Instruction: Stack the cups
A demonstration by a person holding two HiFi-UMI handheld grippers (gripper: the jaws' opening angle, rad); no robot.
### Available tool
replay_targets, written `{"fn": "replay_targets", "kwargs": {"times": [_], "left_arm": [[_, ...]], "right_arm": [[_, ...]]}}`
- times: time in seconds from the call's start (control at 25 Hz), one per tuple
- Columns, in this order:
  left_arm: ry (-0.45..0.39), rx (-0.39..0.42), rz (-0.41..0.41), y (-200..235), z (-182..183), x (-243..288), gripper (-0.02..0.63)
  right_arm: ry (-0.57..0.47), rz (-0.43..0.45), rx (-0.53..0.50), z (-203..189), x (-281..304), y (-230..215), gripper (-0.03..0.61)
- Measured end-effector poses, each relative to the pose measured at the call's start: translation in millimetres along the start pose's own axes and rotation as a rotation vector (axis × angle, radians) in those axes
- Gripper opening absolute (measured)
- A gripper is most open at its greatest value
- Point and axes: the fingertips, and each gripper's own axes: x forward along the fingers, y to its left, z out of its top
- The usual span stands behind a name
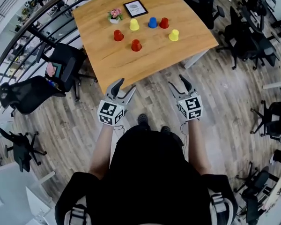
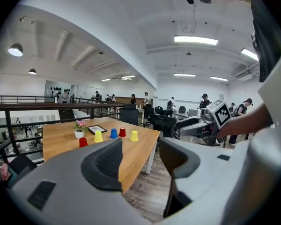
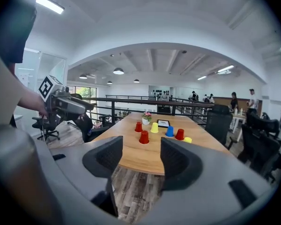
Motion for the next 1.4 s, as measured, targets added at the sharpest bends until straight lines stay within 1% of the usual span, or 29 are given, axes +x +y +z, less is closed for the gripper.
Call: {"fn": "replay_targets", "kwargs": {"times": [0.32,0.6,0.84,1.04,1.2,1.4], "left_arm": [[0.010,-0.004,-0.029,22,-5,6,0.252],[0.034,-0.025,-0.024,26,-10,20,0.252],[0.031,-0.043,0.017,40,-1,43,0.252],[0.027,-0.057,0.044,47,6,68,0.252],[0.026,-0.069,0.085,50,12,91,0.252],[0.018,-0.069,0.151,53,25,121,0.252]], "right_arm": [[0.020,-0.026,0.014,-3,14,7,0.265],[0.044,-0.030,0.032,-9,21,-14,0.262],[0.047,0.008,0.010,-1,49,-39,0.259],[0.043,0.034,0.003,4,69,-70,0.259],[0.050,0.064,-0.001,3,83,-100,0.259],[0.043,0.116,-0.029,14,103,-141,0.258]]}}
